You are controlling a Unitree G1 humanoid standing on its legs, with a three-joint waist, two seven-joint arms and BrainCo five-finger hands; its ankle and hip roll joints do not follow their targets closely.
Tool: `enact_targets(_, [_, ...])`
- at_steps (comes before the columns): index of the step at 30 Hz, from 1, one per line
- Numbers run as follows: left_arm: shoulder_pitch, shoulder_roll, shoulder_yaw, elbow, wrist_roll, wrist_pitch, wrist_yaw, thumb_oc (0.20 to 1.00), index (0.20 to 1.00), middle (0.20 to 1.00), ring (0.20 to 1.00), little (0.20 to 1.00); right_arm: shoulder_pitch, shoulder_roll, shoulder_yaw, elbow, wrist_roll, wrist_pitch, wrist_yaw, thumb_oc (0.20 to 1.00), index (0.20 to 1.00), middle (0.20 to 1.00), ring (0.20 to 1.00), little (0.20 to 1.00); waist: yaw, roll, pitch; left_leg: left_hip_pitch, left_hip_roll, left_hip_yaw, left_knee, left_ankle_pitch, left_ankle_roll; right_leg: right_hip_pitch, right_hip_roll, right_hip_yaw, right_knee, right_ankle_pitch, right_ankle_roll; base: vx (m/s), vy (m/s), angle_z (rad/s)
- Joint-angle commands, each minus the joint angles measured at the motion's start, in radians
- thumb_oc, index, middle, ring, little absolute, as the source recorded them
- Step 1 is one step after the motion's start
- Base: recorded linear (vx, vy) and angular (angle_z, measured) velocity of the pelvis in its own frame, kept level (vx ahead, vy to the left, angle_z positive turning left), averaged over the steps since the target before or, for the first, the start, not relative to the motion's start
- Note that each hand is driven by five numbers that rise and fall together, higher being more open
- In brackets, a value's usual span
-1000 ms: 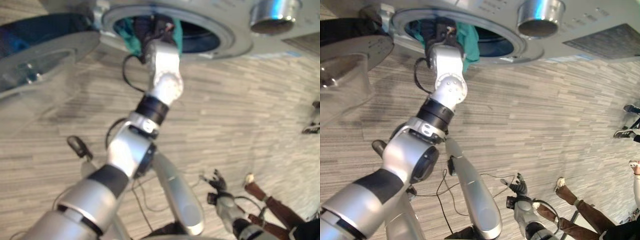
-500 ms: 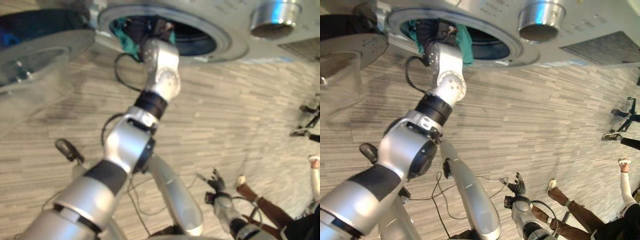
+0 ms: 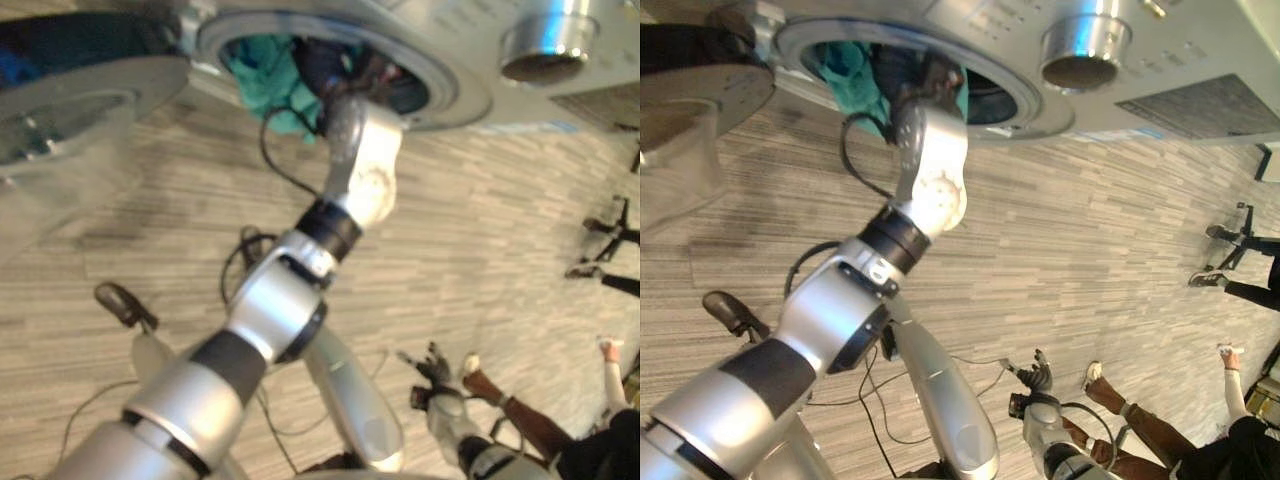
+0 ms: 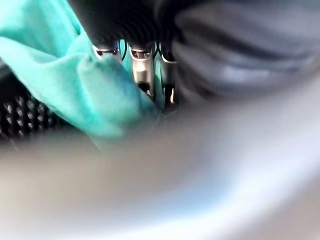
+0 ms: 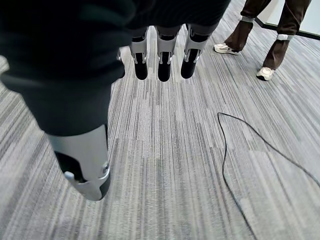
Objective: Grab the laundry basket,head to the washer,open it,put in the laundry and shut it.
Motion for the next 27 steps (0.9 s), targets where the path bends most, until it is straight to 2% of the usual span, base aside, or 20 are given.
enact_targets(1, [-0.07, -0.283, 0.024, 0.003, 0.058, -0.013, -0.028, 0.2, 0.2, 0.2, 0.2, 0.2, -0.019, -0.07, 0.009, -0.013, 0.076, 0.004, -0.041, 1.0, 1.0, 1.0, 1.0, 1.0, -0.016, 0.06, 0.048, 0.159, 0.125, 0.053, -0.021, -0.059, -0.061, -0.083, -0.001, -0.05, 0.171, -0.153, 0.093, 0.0, 0.0, 0.0])
enact_targets(6, [-0.029, -0.281, 0.029, 0.008, 0.057, -0.057, 0.01, 0.2, 0.2, 0.2, 0.2, 0.2, -0.017, -0.052, 0.008, -0.004, 0.122, -0.01, -0.045, 1.0, 1.0, 1.0, 1.0, 1.0, -0.001, 0.055, 0.068, 0.153, 0.12, 0.043, -0.021, -0.059, -0.055, -0.09, -0.007, -0.055, 0.178, -0.156, 0.095, 0.0, -0.014, 0.01])
enact_targets(15, [0.011, -0.293, 0.038, -0.022, 0.04, -0.121, 0.051, 0.2, 0.2, 0.2, 0.2, 0.2, -0.052, -0.019, 0.028, -0.026, 0.187, -0.028, -0.054, 1.0, 1.0, 1.0, 1.0, 1.0, 0.026, 0.067, 0.091, 0.113, 0.096, 0.016, -0.021, -0.064, -0.042, -0.116, -0.025, -0.067, 0.176, -0.161, 0.096, -0.01, -0.002, 0.04])
enact_targets(22, [-0.01, -0.315, 0.003, -0.026, 0.052, -0.111, 0.061, 0.2, 0.2, 0.2, 0.2, 0.2, -0.079, -0.018, 0.032, -0.048, 0.224, -0.038, -0.066, 1.0, 1.0, 1.0, 1.0, 1.0, 0.022, 0.065, 0.099, 0.099, 0.091, 0.02, -0.021, -0.063, -0.04, -0.135, -0.032, -0.069, 0.185, -0.159, 0.096, 0.0, -0.024, 0.03])
enact_targets(25, [-0.017, -0.308, -0.008, -0.012, 0.101, -0.107, 0.1, 0.2, 0.2, 0.2, 0.2, 0.2, -0.097, -0.014, 0.027, -0.049, 0.23, -0.045, -0.077, 1.0, 1.0, 1.0, 1.0, 1.0, 0.02, 0.06, 0.1, 0.101, 0.092, 0.025, -0.021, -0.063, -0.04, -0.139, -0.033, -0.066, 0.193, -0.161, 0.097, 0.0, -0.012, 0.0])
enact_targets(27, [-0.048, -0.289, -0.013, 0.009, 0.176, -0.113, 0.171, 0.2, 0.2, 0.2, 0.2, 0.2, -0.12, -0.012, 0.018, -0.04, 0.235, -0.052, -0.09, 1.0, 1.0, 1.0, 1.0, 1.0, 0.016, 0.053, 0.101, 0.105, 0.096, 0.036, -0.021, -0.062, -0.04, -0.149, -0.031, -0.062, 0.205, -0.162, 0.1, 0.0, 0.0, 0.0])
